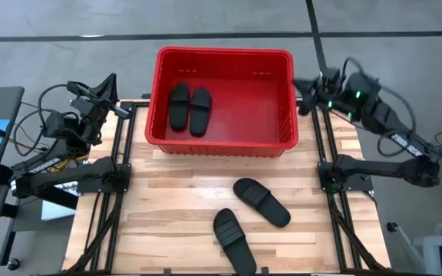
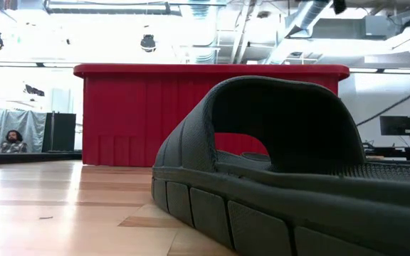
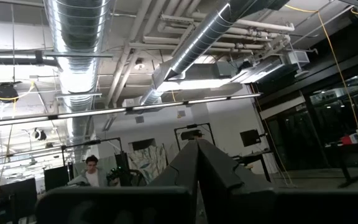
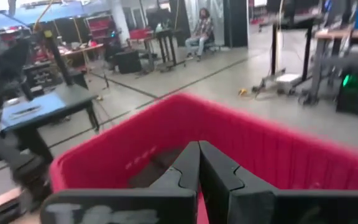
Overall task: Pick and place slides into bin
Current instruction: Put the top slipper into the organizer bin
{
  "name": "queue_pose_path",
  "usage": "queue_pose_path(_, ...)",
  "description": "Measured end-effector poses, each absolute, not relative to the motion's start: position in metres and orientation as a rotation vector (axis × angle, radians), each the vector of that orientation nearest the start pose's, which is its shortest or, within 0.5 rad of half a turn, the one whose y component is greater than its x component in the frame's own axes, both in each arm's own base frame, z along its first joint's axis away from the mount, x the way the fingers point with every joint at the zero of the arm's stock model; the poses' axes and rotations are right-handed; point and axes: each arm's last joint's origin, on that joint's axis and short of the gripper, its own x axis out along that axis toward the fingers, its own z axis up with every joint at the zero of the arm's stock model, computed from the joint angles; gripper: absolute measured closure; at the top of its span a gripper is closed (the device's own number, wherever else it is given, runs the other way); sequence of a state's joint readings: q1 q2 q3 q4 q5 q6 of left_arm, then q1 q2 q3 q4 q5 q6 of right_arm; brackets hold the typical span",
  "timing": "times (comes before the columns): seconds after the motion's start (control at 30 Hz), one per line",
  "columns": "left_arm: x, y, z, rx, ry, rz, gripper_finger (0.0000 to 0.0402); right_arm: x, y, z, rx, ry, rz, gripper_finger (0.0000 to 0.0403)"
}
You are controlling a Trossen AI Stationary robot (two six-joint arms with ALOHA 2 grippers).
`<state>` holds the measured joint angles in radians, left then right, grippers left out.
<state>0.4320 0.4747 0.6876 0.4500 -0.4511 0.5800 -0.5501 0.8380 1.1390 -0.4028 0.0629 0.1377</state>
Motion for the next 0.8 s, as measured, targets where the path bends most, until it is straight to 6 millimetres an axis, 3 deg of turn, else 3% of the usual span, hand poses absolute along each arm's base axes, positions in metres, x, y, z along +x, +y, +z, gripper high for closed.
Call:
queue_pose_path(0.17, 0.073, 0.047, 0.392, 0.514, -0.418, 1.023, 0.0402, 0.121, -0.057, 0.372, 0.227, 0.102, -0.62, 0.0403)
queue_pose_path(0.3, 0.073, 0.048, 0.392, 0.517, -0.412, 1.016, 0.0402, 0.111, -0.039, 0.348, 0.302, 0.104, -0.549, 0.0403)
queue_pose_path(0.47, 0.074, 0.047, 0.392, 0.53, -0.417, 0.976, 0.0402, 0.098, -0.019, 0.339, 0.338, 0.095, -0.37, 0.0403)
queue_pose_path(0.67, 0.075, 0.045, 0.392, 0.471, -0.478, 0.898, 0.0402, 0.087, 0.0, 0.341, 0.345, 0.106, -0.021, 0.0403)
queue_pose_path(0.8, 0.075, 0.046, 0.392, 0.418, -0.502, 0.882, 0.0402, 0.082, 0.009, 0.335, 0.383, 0.2, 0.149, 0.0403)
